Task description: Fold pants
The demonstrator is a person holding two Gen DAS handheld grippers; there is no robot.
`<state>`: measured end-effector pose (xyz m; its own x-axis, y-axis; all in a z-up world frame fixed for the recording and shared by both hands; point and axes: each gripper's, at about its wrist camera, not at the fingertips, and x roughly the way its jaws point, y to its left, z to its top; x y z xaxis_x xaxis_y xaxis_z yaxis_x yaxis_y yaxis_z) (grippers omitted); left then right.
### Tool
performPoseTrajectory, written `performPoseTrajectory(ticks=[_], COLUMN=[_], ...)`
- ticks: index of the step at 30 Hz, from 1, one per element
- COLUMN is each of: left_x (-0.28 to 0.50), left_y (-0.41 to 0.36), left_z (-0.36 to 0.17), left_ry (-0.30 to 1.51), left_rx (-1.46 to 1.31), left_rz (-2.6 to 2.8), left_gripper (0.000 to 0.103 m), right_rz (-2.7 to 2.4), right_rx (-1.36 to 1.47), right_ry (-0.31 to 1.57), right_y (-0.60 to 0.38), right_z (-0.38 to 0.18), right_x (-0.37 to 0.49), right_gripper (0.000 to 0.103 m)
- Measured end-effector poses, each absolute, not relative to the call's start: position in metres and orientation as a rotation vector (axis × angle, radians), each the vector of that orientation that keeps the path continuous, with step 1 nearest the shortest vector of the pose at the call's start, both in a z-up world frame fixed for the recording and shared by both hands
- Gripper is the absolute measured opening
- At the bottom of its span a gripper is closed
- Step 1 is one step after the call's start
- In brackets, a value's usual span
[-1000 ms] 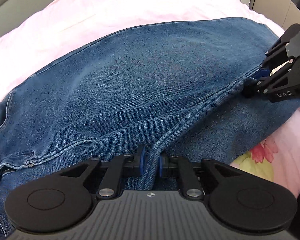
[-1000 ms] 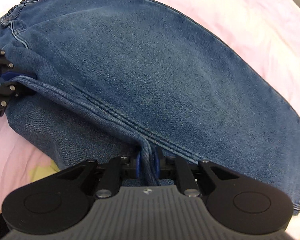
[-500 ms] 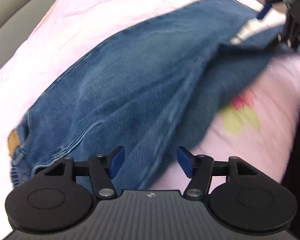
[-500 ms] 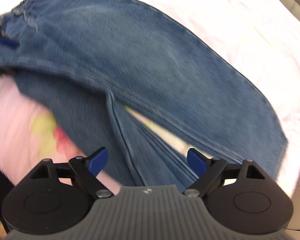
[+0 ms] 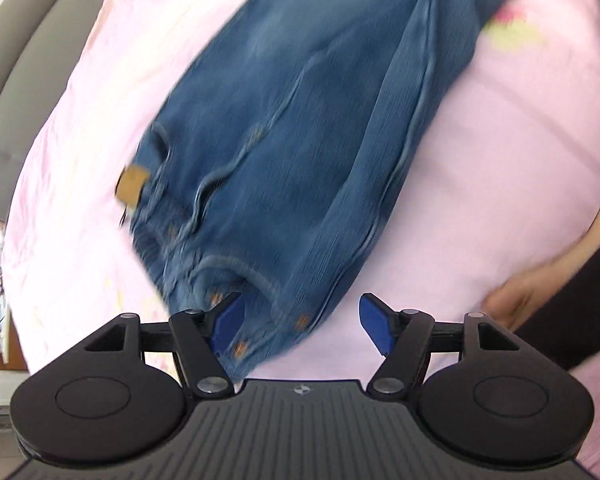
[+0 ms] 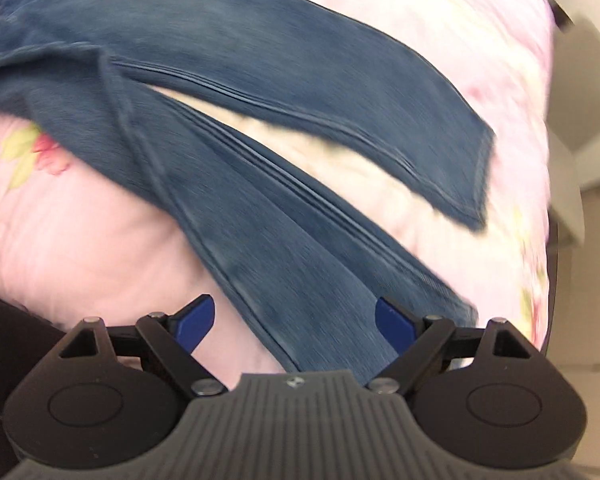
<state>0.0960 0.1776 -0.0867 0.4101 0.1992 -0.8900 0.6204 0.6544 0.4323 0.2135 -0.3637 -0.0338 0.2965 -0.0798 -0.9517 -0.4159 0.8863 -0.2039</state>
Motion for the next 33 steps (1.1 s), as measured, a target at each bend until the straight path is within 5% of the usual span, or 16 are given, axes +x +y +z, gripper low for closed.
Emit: performPoseTrajectory(ticks=[8,15,19,24,28,33], left_x=[0.091,0.100,0.111,0.131,0.141,0.160], left_y=[0.175,0.173,0.175,0.174,0.169,0.166], left_z=[-0.120,-0.128,-0.114,-0.079,-0.052,-0.034], left_ry=[1.079,1.094,1.126,1.156,1.152,1.160], left_rx=[0.919,0.851,0.788,0.774,0.771,0.748], left_rz=[-0.289,-0.191,-0.173,-0.175,-0.174,-0.151], left_gripper=[0.074,0.039,0.034,0.033,0.033,0.033], right_rz=[0.235,0.359,0.370,0.238,0.161,0.102], right_rx=[-0.487,-0.519,-0.589,-0.584,-0.628,-0.599], right_ry=[1.303,1.342,1.335,1.327,1.281,1.175], right_y=[-0.398,-0.399,-0.382,-0.379,-0.374,-0.383], right_z=[-0.035,-0.049,-0.071,-0.099,-0.095,-0.040], right_x=[0.203,0.180,0.170,0.181,0.183,0.189], right_gripper=[0.078,0.077,0.056,0.053,0.003,0.001])
